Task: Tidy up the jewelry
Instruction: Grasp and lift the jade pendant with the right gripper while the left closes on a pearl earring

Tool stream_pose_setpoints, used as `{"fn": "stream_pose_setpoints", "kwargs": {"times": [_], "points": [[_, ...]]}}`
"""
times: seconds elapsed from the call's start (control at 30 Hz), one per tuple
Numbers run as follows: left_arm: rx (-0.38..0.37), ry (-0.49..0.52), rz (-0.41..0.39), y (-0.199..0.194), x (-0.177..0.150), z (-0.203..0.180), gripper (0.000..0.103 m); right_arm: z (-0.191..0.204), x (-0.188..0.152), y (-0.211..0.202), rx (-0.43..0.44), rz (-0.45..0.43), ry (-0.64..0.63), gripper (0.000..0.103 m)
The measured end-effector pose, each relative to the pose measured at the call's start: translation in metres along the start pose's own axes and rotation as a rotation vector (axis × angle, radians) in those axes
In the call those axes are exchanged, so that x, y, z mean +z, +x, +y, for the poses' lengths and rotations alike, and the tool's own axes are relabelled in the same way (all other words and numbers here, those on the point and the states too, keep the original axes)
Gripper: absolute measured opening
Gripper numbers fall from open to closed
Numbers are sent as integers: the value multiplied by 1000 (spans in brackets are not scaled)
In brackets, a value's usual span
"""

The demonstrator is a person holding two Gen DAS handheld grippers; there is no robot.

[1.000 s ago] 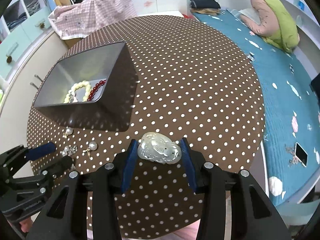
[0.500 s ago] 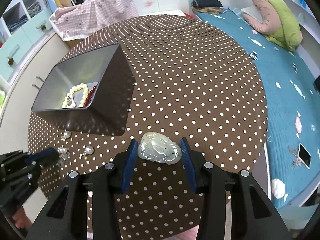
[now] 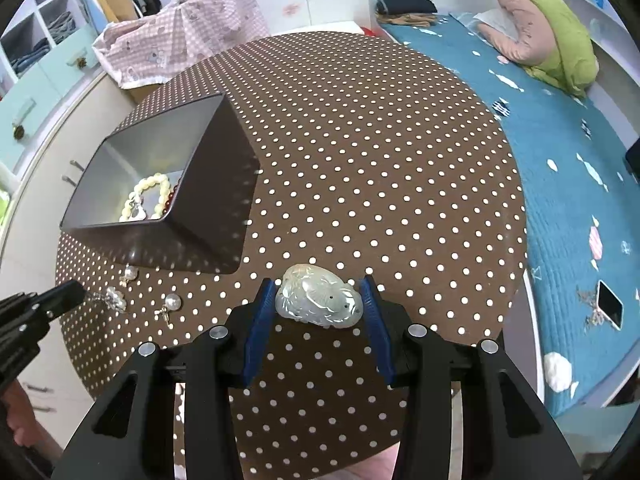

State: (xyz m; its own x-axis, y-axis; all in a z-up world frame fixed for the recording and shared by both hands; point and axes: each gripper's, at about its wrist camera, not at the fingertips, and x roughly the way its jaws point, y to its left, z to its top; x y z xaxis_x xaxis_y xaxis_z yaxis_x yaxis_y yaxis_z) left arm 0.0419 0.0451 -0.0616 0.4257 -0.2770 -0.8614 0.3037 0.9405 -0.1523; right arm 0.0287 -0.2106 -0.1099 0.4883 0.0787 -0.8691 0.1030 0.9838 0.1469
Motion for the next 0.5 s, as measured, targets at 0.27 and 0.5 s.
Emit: {"fn": "stream_pose_setpoints", "kwargs": {"times": [0.27,0.5], "points": [[4,-11,-44,-18,3,7,1,-2,1,-4,4,-8,5,43],[39,-8,-108,-35,10,6,1,3,6,-13,10,-29,-6,43]]}}
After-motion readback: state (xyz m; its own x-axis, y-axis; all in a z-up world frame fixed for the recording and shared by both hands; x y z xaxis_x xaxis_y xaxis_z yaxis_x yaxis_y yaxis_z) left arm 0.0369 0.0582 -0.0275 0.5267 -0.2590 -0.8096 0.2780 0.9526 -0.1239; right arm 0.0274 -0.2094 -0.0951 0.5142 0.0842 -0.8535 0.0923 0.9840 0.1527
